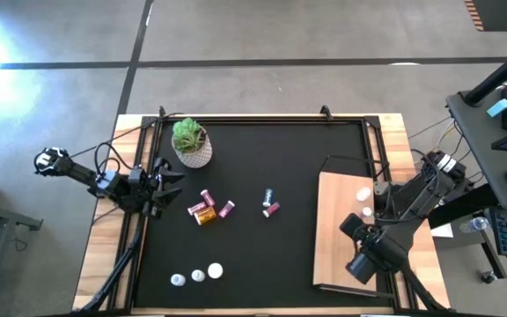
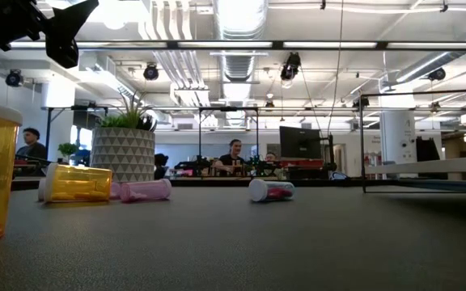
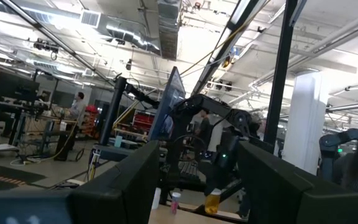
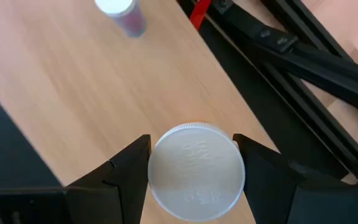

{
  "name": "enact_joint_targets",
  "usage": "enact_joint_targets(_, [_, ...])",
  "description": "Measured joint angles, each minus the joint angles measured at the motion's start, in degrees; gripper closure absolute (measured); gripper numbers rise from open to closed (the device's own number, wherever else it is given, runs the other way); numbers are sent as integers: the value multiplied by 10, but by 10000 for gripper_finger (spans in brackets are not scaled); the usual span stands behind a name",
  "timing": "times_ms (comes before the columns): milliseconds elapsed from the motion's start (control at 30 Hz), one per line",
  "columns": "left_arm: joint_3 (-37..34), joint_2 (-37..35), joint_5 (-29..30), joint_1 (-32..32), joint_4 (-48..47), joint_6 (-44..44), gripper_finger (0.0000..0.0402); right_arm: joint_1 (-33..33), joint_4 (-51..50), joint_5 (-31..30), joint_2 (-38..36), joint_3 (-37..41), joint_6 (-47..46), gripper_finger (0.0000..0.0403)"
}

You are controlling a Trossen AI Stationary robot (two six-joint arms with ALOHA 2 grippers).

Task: Pick and place medicine bottles onto shelf by color
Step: Put the top orange pill bottle on the shelf

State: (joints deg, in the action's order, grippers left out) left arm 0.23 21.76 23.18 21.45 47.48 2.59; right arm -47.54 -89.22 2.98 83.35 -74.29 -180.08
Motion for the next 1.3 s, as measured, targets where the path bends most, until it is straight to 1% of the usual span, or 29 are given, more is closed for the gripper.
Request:
enact_joint_targets(133, [0,0,0,0,0,0,202,-6,15,2,-17,30,0,197])
enact_joint_targets(500, [0,0,0,0,0,0,202,-6,55,6,-19,87,1,197])
enact_joint_targets(833, [0,0,0,0,0,0,202,-6,80,6,-25,118,2,197])
enact_joint_targets(1033, [0,0,0,0,0,0,202,-6,79,5,-25,116,2,197])
enact_joint_targets(1133, [0,0,0,0,0,0,202,-6,77,5,-25,111,3,186])
enact_joint_targets(1300, [0,0,0,0,0,0,202,-6,69,5,-25,110,1,149])
